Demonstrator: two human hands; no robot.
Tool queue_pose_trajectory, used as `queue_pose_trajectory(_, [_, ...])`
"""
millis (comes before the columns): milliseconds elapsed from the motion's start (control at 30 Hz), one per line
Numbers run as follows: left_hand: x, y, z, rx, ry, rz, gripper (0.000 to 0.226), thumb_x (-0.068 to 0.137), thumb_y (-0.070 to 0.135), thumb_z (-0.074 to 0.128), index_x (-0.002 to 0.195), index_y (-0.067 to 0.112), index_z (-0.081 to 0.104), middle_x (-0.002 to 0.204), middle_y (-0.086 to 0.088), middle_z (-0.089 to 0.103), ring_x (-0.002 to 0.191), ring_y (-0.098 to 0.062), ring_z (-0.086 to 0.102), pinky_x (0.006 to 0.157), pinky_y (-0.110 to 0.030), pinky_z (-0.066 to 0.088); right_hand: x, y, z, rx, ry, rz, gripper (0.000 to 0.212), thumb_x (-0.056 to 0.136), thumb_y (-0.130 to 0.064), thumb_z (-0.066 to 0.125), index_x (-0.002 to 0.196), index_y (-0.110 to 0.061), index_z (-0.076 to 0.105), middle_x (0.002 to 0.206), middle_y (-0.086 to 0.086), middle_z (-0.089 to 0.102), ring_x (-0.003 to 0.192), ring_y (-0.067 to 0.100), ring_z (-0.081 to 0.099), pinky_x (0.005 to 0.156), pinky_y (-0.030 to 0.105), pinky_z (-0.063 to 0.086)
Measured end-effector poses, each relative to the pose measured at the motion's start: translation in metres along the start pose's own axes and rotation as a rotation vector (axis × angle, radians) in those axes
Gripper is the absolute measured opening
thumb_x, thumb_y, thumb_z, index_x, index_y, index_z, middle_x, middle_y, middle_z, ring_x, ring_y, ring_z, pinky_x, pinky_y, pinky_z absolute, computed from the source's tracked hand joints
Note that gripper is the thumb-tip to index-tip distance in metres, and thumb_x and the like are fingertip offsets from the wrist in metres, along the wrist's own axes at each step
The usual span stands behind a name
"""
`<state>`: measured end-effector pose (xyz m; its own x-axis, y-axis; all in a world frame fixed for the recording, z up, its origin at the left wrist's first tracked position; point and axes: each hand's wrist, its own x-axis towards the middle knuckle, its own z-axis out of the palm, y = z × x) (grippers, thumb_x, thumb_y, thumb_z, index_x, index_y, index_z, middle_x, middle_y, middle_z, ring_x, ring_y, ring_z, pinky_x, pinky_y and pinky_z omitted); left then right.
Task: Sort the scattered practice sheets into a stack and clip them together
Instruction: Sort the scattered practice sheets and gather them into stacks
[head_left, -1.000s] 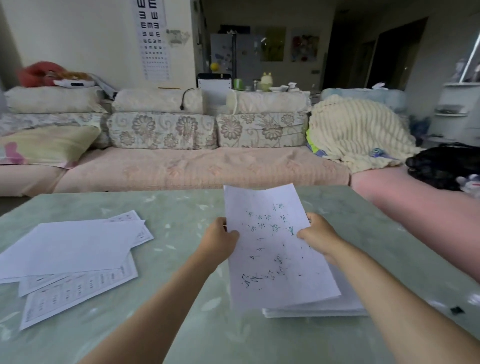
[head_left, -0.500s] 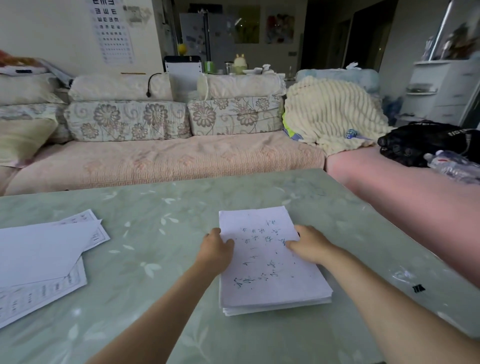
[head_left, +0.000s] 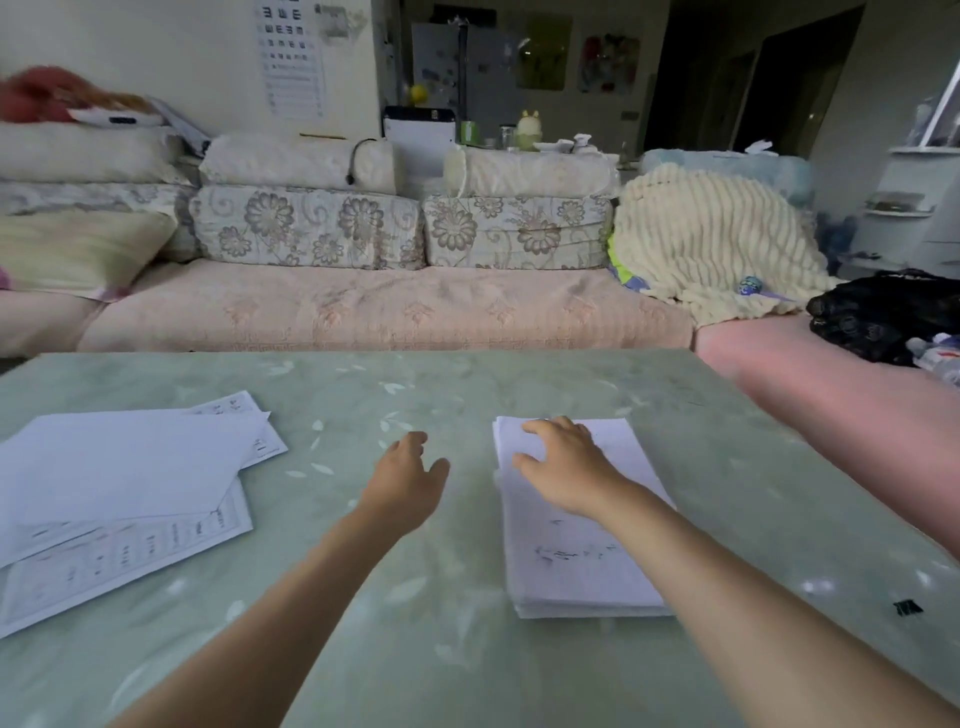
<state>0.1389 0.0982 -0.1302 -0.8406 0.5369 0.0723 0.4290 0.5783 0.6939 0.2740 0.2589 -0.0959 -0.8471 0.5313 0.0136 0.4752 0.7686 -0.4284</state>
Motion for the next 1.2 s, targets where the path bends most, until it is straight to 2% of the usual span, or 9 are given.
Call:
queue_pose_trajectory(267, [-0.008,-0.137,-0.122,0.378,0.054,0.019,0.06,0.09,0.046,0.057,0.142,0.022,0.039,0.143,0.001,0.045,0.132,-0.024,0.036,0.105,-0.037,0.037,0.04,-0.161,0.093,0.071,-0.185,-0.253,0.056,0.093,-0.043,0.059,0.144,-0.024,0.046,0.149,0.001,0.04,0.135,0.021,0.043,0.113,0.031,0.034])
queue_pose_trajectory(400, [-0.004,-0.195,-0.171,0.525,0.054,-0.032,0.08,0.081,0.061,0.06,0.146,0.024,0.032,0.15,0.001,0.035,0.137,-0.026,0.029,0.108,-0.04,0.031,0.07,-0.226,0.134,-0.002,-0.257,-0.329,0.066,0.088,-0.047,0.066,0.145,-0.025,0.044,0.152,0.002,0.039,0.141,0.019,0.036,0.115,0.033,0.032])
queue_pose_trajectory(533, [0.002,-0.242,-0.199,0.582,-0.099,-0.176,0.115,0.067,0.083,0.055,0.154,0.023,0.009,0.162,-0.005,0.002,0.149,-0.029,0.0,0.118,-0.046,0.008,0.097,-0.276,0.17,-0.075,-0.345,-0.44,0.086,0.08,-0.054,0.071,0.152,-0.024,0.034,0.158,-0.002,0.029,0.147,0.017,0.025,0.118,0.035,0.026])
queue_pose_trajectory(633, [0.002,-0.268,-0.205,0.556,-0.058,-0.194,0.125,0.054,0.097,0.037,0.152,0.022,0.018,0.159,-0.001,0.015,0.146,-0.025,0.012,0.117,-0.043,0.015,0.112,-0.301,0.199,-0.238,-0.402,-0.548,0.097,0.081,-0.061,0.066,0.157,-0.02,0.023,0.164,-0.001,0.019,0.151,0.016,0.015,0.123,0.035,0.016])
queue_pose_trajectory(800, [0.011,-0.278,-0.205,0.668,0.189,-0.103,0.068,0.085,0.068,0.046,0.138,0.025,0.042,0.134,0.002,0.048,0.123,-0.024,0.039,0.097,-0.036,0.033,0.126,-0.309,0.216,-0.331,-0.214,-0.629,0.08,0.087,-0.065,0.055,0.153,-0.024,0.033,0.156,-0.003,0.038,0.143,0.021,0.035,0.116,0.036,0.03])
queue_pose_trajectory(900, [0.013,-0.278,-0.204,0.628,0.244,-0.045,0.06,0.085,0.061,0.054,0.134,0.028,0.048,0.122,0.002,0.056,0.114,-0.024,0.046,0.091,-0.034,0.036,0.125,-0.305,0.215,-0.438,-0.074,-0.765,0.058,0.09,-0.048,0.052,0.142,-0.024,0.046,0.135,-0.001,0.06,0.122,0.025,0.056,0.095,0.036,0.047])
queue_pose_trajectory(1033, [0.011,-0.272,-0.211,0.572,0.262,0.078,0.056,0.083,0.042,0.06,0.137,0.032,0.046,0.121,0.009,0.06,0.112,-0.02,0.051,0.087,-0.031,0.038,0.123,-0.305,0.202,-0.334,-0.033,-0.775,0.027,0.084,-0.026,0.058,0.109,-0.022,0.065,0.102,-0.002,0.069,0.097,0.025,0.063,0.071,0.031,0.044])
queue_pose_trajectory(1100, [0.009,-0.268,-0.213,0.535,0.27,0.1,0.044,0.087,0.029,0.058,0.131,0.034,0.051,0.117,0.012,0.063,0.108,-0.018,0.055,0.075,-0.029,0.038,0.124,-0.301,0.194,-0.16,-0.006,-0.731,0.02,0.084,-0.02,0.06,0.101,-0.022,0.07,0.096,-0.004,0.072,0.092,0.023,0.064,0.071,0.029,0.047])
queue_pose_trajectory(1200, [0.007,-0.265,-0.219,0.502,0.331,0.058,0.024,0.091,0.017,0.05,0.106,0.03,0.064,0.099,0.009,0.068,0.094,-0.019,0.061,0.062,-0.028,0.036,0.125,-0.296,0.185,0.056,0.03,-0.705,0.021,0.086,-0.014,0.064,0.102,-0.022,0.073,0.105,-0.006,0.072,0.1,0.017,0.064,0.087,0.033,0.051])
